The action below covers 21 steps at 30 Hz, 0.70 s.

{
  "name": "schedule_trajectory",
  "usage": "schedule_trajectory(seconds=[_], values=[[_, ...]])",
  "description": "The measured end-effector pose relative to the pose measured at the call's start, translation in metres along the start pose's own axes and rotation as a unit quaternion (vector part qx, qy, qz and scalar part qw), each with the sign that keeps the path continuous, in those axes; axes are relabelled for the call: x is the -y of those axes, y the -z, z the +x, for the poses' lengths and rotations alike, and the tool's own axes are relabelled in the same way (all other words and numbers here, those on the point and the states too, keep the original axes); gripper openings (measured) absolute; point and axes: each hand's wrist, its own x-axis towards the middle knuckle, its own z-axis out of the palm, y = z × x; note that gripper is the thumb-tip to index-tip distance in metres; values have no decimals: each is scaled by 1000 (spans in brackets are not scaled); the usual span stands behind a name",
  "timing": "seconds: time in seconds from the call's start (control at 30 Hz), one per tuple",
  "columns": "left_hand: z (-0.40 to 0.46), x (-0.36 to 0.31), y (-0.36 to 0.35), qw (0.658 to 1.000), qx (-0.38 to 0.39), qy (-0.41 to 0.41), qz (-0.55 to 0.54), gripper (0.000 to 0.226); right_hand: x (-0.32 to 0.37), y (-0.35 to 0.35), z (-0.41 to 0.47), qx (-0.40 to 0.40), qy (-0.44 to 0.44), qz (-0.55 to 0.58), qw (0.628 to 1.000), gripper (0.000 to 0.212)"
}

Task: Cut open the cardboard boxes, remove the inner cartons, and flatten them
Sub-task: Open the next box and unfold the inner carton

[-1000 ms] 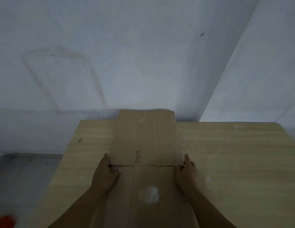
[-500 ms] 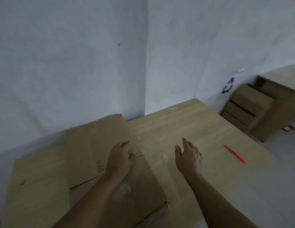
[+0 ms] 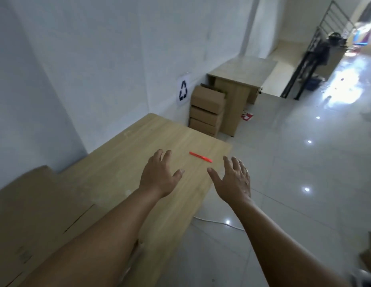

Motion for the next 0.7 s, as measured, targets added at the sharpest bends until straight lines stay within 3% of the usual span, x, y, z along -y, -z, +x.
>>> schedule_trajectory(seconds=[0.2, 0.7], values=[[44, -63, -43, 998, 41, -34, 15, 81, -65, 23, 31, -35, -36, 5, 999, 81], [187, -204, -148, 998, 55, -21, 23, 80, -227, 66, 189, 10, -39, -14, 999, 84]])
